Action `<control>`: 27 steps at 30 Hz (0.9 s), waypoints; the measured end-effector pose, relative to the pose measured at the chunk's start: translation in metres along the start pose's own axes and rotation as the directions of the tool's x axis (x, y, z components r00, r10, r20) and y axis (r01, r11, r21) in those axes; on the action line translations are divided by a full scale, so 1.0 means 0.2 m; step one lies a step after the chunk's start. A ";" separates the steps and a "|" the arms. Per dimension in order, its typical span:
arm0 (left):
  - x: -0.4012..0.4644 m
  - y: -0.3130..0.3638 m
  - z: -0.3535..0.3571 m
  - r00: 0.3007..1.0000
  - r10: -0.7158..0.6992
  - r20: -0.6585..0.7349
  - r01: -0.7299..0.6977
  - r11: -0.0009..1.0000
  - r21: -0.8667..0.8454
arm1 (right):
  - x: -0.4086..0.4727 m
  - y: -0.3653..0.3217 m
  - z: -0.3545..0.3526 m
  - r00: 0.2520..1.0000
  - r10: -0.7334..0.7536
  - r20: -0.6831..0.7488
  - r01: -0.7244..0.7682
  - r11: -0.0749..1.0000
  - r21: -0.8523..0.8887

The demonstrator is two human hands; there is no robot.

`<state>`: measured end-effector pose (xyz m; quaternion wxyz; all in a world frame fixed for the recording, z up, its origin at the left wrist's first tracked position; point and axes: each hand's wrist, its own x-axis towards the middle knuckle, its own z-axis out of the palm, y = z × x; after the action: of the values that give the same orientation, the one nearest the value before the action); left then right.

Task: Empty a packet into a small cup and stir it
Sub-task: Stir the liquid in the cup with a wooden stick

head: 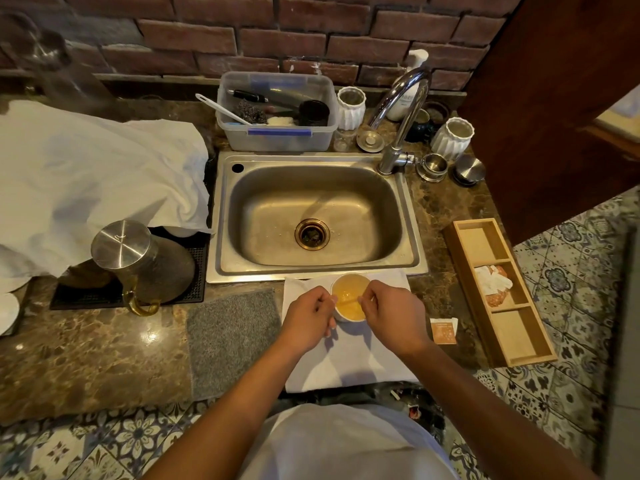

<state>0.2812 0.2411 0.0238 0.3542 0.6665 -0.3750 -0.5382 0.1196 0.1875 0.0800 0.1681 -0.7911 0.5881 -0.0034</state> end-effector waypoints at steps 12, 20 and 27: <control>0.01 0.00 0.01 1.000 0.001 0.010 -0.001 1.000 0.010 | 0.00 0.02 -0.03 0.997 -0.076 -0.022 0.072 0.987 -0.143; 0.01 0.00 0.01 1.000 0.004 0.010 -0.005 1.000 0.021 | -0.01 0.01 -0.01 0.987 -0.150 0.055 0.156 0.981 -0.117; 0.02 0.00 0.01 1.000 0.002 0.010 -0.002 1.000 -0.001 | 0.00 0.05 -0.03 0.994 -0.106 0.016 0.108 0.981 -0.159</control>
<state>0.2800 0.2382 0.0216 0.3532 0.6631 -0.3774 -0.5414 0.1083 0.1832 0.0827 0.1060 -0.8325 0.5425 0.0375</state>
